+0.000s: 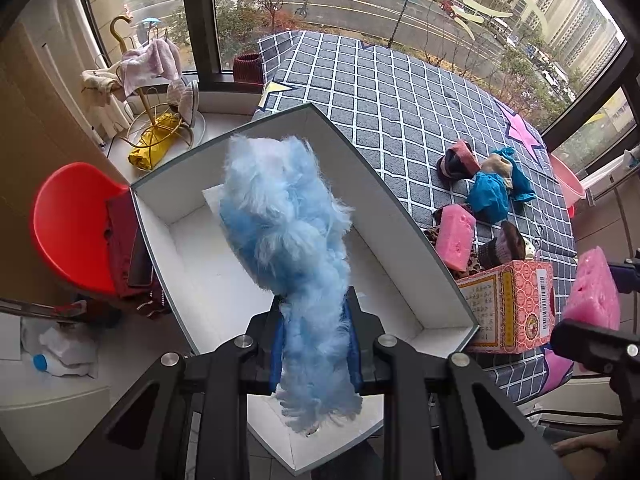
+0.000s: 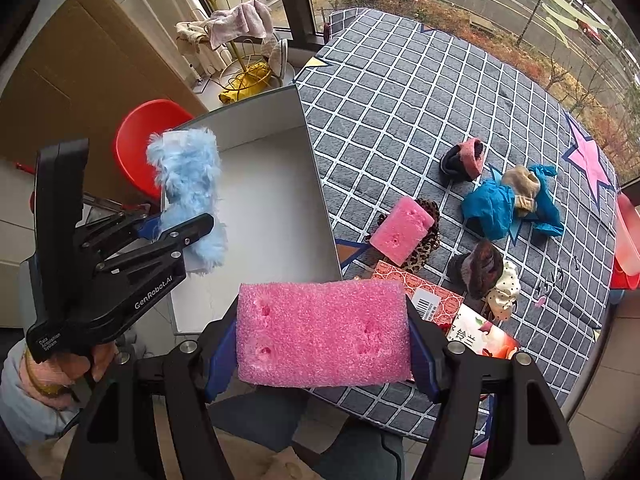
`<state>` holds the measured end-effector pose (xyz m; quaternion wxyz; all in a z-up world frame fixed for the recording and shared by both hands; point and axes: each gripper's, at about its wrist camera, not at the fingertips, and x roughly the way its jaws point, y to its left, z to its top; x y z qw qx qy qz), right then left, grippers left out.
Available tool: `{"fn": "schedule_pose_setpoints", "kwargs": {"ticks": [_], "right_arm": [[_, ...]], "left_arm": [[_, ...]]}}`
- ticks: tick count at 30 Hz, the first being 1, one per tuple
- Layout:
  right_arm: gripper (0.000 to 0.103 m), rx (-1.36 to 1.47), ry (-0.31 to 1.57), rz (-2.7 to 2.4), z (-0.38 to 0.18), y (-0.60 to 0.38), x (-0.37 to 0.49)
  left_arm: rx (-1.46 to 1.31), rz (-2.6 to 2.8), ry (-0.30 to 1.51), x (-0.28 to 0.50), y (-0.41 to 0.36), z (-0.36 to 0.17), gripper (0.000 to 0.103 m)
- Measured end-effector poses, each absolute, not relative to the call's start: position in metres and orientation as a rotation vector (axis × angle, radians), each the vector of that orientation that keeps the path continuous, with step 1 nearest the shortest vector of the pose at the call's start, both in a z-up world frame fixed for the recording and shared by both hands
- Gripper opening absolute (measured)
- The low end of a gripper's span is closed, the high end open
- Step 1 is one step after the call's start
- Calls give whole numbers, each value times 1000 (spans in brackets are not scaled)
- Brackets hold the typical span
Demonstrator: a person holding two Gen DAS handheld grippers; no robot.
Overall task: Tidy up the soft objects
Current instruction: 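Open both grippers to drop the plush and sponge into the white box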
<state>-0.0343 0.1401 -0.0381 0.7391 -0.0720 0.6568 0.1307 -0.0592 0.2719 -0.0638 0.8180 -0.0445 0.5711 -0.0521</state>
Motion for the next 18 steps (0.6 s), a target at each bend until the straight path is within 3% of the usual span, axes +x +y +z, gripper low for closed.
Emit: {"fn": "schedule_pose_setpoints", "kwargs": {"ticks": [14,18], "right_arm": [[72,-184,1477,407,-67,186,-26],[72,-192,1489,424,-77,192,-26]], "left_arm": [[-83,-32,1275,-58,283,-82,28],[-111,-6,1305,-64,290,-90,35]]}}
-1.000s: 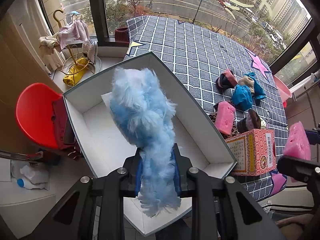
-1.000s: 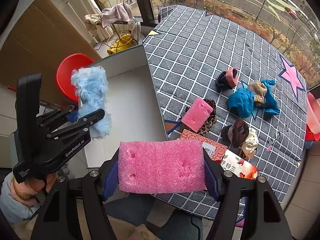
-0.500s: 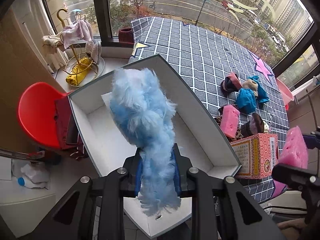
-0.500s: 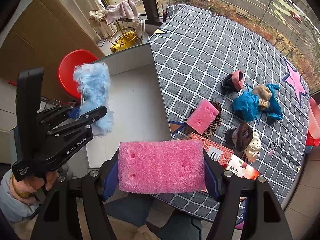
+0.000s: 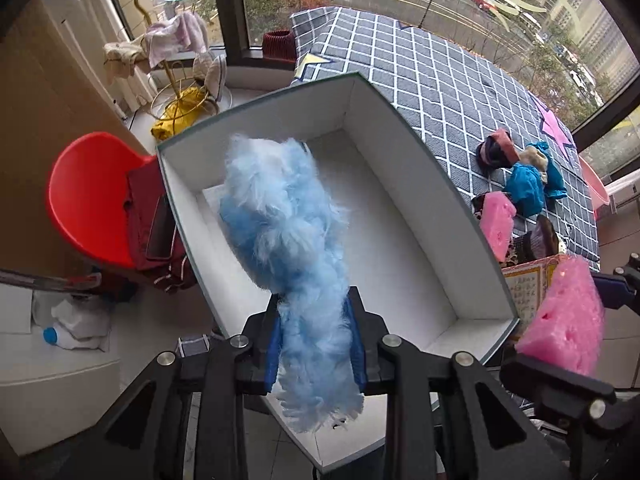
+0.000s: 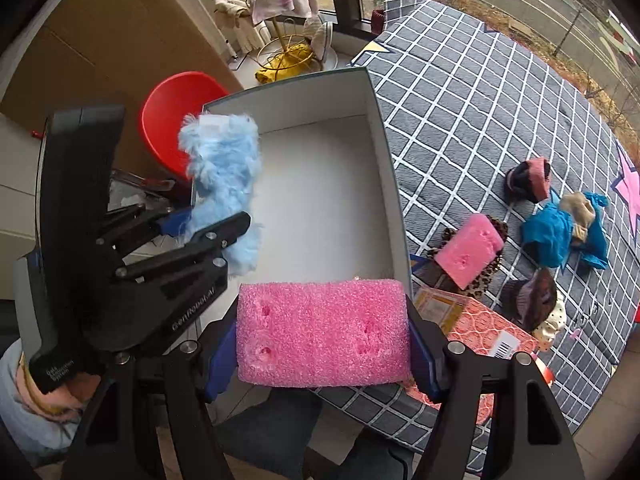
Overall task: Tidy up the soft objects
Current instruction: 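Open both grippers to drop the plush and sponge into the white box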
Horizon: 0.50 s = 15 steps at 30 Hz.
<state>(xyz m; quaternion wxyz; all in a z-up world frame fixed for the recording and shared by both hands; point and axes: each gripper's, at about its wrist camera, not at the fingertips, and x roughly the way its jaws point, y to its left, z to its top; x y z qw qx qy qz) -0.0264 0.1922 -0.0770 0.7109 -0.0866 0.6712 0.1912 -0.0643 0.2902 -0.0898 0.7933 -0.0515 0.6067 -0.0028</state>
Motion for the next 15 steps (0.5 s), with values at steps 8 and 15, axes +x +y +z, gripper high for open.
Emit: {"fn": "schedule_pose_setpoints", "kwargs": {"ticks": [8,15], "right_arm": [[101,-181,1493,425,-85,189,-28],[102,-71,1471,426,-76,173,-26]], "left_arm": [[-139,51,1275,-69,302,-85,78],[-135,66,1318,-63,304,-87,100]]}}
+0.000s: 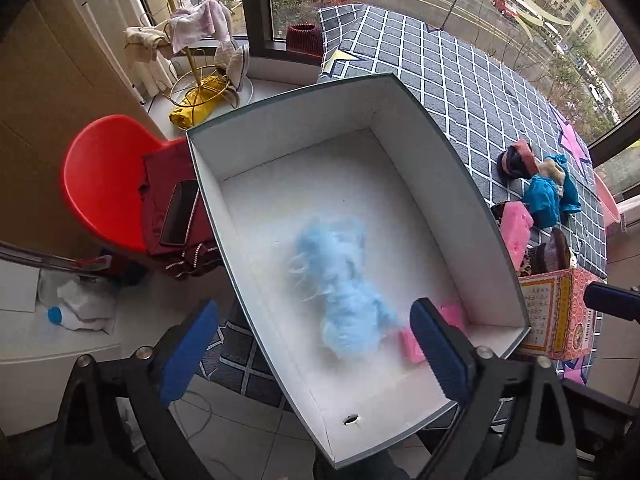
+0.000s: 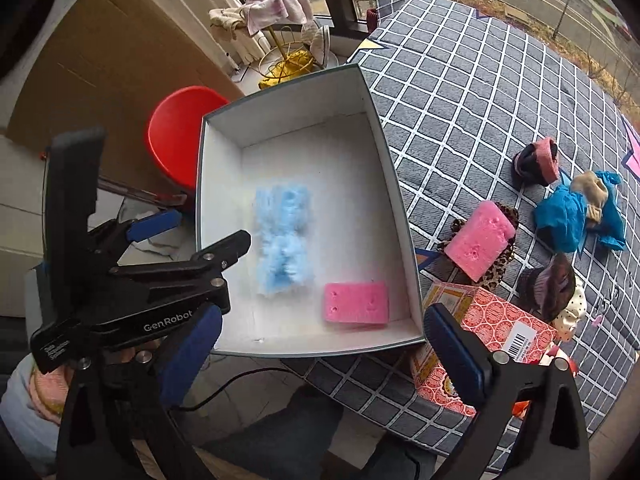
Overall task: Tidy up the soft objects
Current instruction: 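Open both grippers to drop the plush and sponge into the white box, then move both grippers back over the mattress toward the remaining soft items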
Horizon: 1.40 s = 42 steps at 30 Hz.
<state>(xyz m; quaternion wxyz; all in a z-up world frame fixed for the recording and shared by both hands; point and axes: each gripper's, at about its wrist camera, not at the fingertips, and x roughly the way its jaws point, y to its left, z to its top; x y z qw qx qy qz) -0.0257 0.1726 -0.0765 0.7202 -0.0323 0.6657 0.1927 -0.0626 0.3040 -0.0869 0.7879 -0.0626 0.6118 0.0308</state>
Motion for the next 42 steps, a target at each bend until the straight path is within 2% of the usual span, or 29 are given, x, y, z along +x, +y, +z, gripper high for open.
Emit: {"fn": "schedule_pose_setpoints", "kwargs": {"ticks": [1,19,31,42], "right_arm": [[102,-69,1467,423,-75,172,-26],[102,100,1366,346,-37,139,-16],[102,192,1357,249,-31,104,-11],[102,369,1356,66,-30,21,-21]], "left_arm": [[-135,73,1319,-62,303,-87,103],[-280,-86,1250,-55,296,-61,103],[-248,-159,1299,-45,277,-56,103],[-167,-242,1412,-21,227,-66,103]]}}
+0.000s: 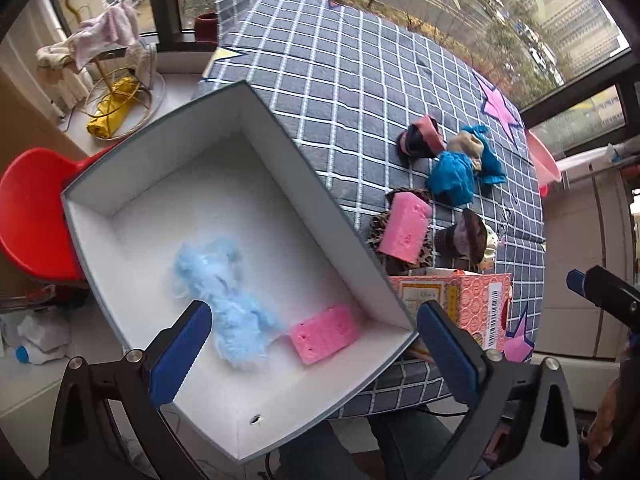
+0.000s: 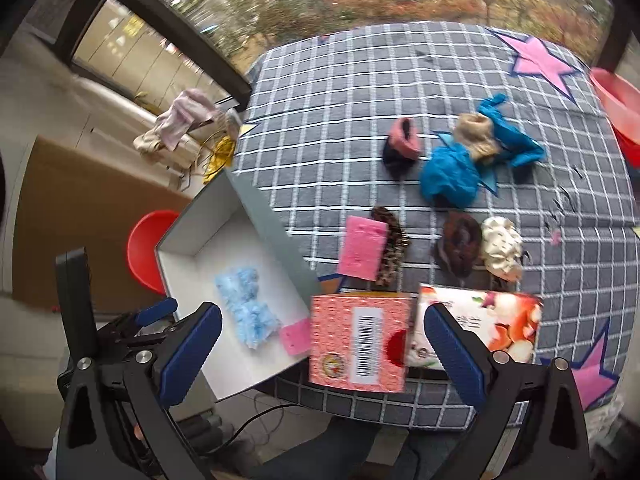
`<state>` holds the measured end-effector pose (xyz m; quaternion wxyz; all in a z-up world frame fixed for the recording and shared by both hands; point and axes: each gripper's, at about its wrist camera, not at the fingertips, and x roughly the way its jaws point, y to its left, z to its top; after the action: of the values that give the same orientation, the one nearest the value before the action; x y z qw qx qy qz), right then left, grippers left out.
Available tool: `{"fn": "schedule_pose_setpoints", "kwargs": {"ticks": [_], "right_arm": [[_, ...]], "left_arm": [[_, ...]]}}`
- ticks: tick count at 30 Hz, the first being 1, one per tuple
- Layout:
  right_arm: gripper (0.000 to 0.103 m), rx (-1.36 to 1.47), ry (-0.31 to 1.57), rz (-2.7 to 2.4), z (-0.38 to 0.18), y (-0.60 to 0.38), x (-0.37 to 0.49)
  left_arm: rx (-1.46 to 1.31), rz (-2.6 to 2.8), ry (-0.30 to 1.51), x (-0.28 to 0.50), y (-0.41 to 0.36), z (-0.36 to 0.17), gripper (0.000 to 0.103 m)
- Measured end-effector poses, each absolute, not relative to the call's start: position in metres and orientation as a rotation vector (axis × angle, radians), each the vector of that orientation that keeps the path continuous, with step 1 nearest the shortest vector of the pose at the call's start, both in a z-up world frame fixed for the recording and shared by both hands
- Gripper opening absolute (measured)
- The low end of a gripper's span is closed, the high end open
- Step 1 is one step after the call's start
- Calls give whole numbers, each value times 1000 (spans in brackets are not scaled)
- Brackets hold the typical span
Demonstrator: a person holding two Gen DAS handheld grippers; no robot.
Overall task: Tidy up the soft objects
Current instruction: 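Move both grippers back over the mattress toward the remaining soft items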
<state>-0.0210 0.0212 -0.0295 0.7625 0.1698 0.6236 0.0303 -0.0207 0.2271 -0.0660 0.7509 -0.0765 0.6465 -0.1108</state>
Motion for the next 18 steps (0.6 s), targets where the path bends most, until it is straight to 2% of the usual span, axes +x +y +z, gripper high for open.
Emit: {"fn": "schedule_pose_setpoints", "kwargs": {"ticks": [11,18], "right_arm": [[102,555,1397,-148,-57,-101,-37],[102,608,1464,-204,-93,-155,-35]], "left_arm": [[-131,-234,1458,19,165,-59,103],[-85,-215,1501,42,125,-67,103]]}}
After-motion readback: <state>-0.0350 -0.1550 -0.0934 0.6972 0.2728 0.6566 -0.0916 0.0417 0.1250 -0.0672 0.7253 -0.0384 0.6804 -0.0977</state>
